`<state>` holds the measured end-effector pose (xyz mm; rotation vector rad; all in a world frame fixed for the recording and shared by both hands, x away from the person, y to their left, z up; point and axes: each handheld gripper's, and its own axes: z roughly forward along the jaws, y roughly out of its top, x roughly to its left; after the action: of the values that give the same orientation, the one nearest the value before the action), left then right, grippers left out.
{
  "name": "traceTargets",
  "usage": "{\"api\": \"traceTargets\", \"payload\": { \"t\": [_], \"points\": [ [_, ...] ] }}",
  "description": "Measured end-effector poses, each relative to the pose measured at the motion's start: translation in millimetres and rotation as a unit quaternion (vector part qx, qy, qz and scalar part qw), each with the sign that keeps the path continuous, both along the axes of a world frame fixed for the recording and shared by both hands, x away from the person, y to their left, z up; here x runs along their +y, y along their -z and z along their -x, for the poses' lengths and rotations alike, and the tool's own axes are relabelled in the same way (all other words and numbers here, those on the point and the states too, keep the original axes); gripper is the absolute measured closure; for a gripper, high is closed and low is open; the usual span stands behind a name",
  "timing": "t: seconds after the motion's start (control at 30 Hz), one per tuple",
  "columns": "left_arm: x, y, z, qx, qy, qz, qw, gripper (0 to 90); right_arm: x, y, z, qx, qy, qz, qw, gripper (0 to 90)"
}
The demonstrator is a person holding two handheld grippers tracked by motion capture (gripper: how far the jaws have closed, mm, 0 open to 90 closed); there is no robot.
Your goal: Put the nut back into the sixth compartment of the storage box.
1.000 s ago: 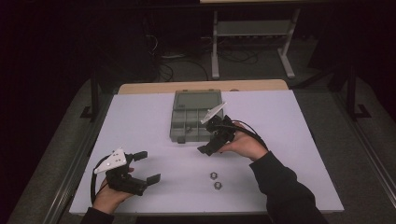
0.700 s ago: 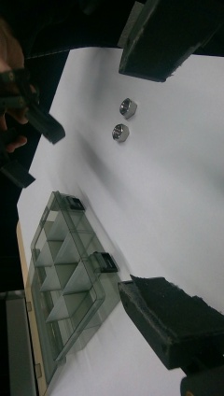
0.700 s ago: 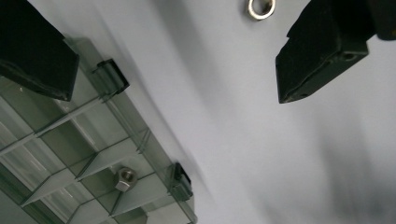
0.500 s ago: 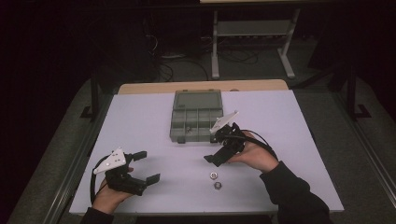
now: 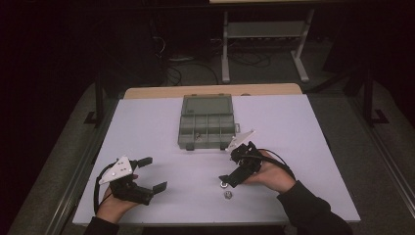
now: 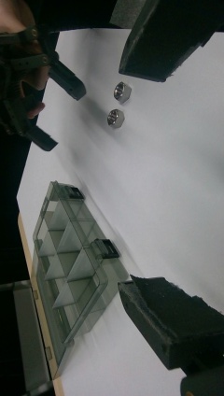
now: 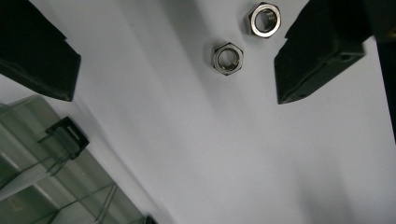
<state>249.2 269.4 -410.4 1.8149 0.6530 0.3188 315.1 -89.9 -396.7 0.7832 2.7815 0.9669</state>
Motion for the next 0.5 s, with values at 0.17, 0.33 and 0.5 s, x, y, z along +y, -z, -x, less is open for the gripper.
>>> {"api": "traceTargets", "payload": {
  "t": [0.17, 0.33, 0.5],
  "points": [
    [1.9, -0.4, -0.1, -0.004, -0.004, 0.004, 1.0, 0.0, 4.1, 8.7, 1.3, 0.005, -0.013, 0.006, 0.9999, 8.9],
    [2.6, 0.0, -0.8, -0.004, -0.003, 0.004, 1.0, 0.0, 10.0, 16.3, 2.0, 0.015, -0.025, 0.024, 0.9993, 18.1],
    [2.4, 0.3, -1.3, -0.004, -0.003, 0.003, 1.0, 0.0, 15.1, 21.1, 5.6, 0.03, -0.04, 0.032, 0.9982, 29.0]
  ]
}}
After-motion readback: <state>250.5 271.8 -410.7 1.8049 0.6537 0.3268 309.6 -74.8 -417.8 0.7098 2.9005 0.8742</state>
